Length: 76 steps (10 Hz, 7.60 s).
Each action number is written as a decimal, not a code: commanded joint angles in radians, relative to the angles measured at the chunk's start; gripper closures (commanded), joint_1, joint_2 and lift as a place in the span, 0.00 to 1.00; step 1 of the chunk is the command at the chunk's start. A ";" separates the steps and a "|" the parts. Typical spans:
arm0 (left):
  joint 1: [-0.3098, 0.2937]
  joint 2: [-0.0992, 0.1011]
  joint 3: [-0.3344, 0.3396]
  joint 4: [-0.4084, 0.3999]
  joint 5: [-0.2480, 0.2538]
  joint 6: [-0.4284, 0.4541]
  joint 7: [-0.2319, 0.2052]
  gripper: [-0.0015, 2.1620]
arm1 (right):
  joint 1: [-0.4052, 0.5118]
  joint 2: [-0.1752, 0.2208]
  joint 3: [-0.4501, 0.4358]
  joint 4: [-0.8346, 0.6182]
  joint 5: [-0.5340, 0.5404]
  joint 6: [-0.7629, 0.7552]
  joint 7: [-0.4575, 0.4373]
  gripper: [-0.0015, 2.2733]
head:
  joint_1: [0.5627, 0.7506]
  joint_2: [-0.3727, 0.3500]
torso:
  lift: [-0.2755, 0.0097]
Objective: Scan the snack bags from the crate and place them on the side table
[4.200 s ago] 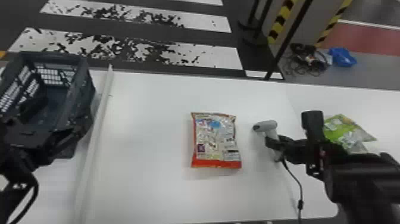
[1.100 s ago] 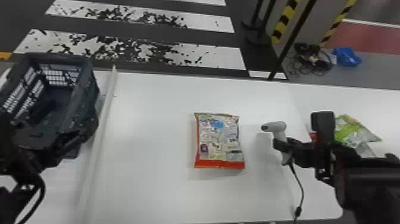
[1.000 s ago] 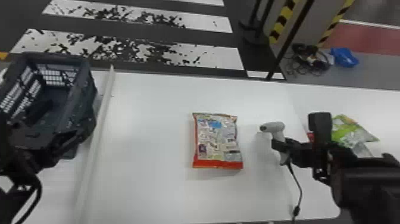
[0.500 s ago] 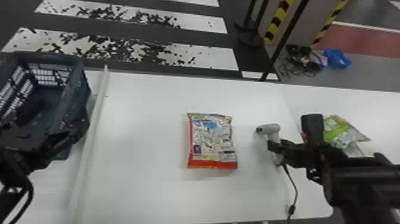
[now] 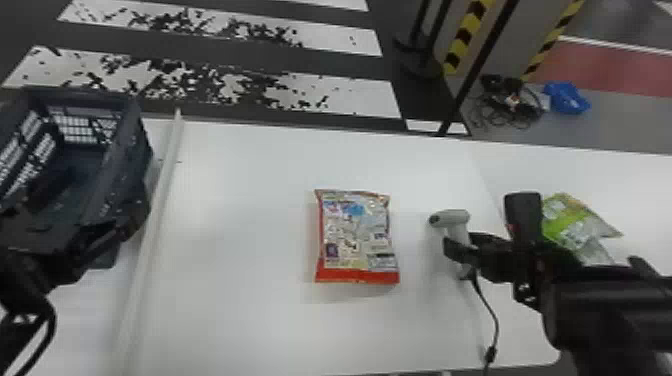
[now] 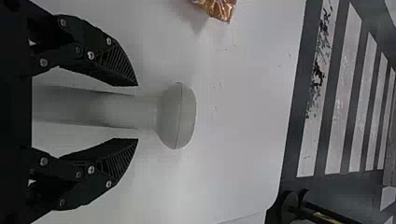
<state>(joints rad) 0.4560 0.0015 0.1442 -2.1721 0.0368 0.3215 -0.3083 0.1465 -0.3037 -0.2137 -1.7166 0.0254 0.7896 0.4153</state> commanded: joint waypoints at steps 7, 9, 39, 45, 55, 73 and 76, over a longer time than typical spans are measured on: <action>0.000 -0.004 0.002 0.000 0.000 0.000 -0.002 0.04 | 0.125 0.015 -0.107 -0.253 -0.320 0.161 0.082 0.06 | 0.70 0.30 | 0.64; 0.000 -0.004 0.002 -0.002 0.000 0.000 -0.002 0.04 | 0.120 0.020 -0.092 -0.252 -0.378 0.216 0.100 0.06 | 0.70 0.36 | 0.64; 0.089 -0.004 0.009 -0.075 0.028 0.015 -0.002 0.05 | -0.025 0.066 -0.615 0.060 -0.843 -0.032 -0.115 0.99 | 0.70 0.08 | 0.64; 0.116 -0.004 -0.006 -0.095 0.029 0.021 -0.009 0.05 | -0.123 -0.156 -0.578 0.566 -0.883 -0.355 -0.176 0.61 | 0.70 0.03 | 0.64; 0.135 -0.004 -0.015 -0.132 0.034 0.021 -0.011 0.05 | 0.104 0.012 -0.547 0.084 -0.855 -0.499 -0.151 0.03 | 0.70 0.03 | 0.64; 0.139 -0.004 -0.166 -0.057 -0.044 -0.132 0.064 0.05 | 0.505 0.267 0.226 -0.333 -0.104 -0.993 -0.265 0.03 | 0.70 0.49 | 0.64; 0.153 -0.004 -0.186 -0.046 -0.046 -0.156 0.074 0.05 | 0.505 0.265 0.195 -0.327 -0.111 -0.990 -0.268 0.03 | 0.70 0.43 | 0.64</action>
<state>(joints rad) 0.6071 0.0015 -0.0379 -2.2230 -0.0091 0.1672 -0.2345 0.6518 -0.0372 -0.0135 -2.0428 -0.0847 -0.2002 0.1468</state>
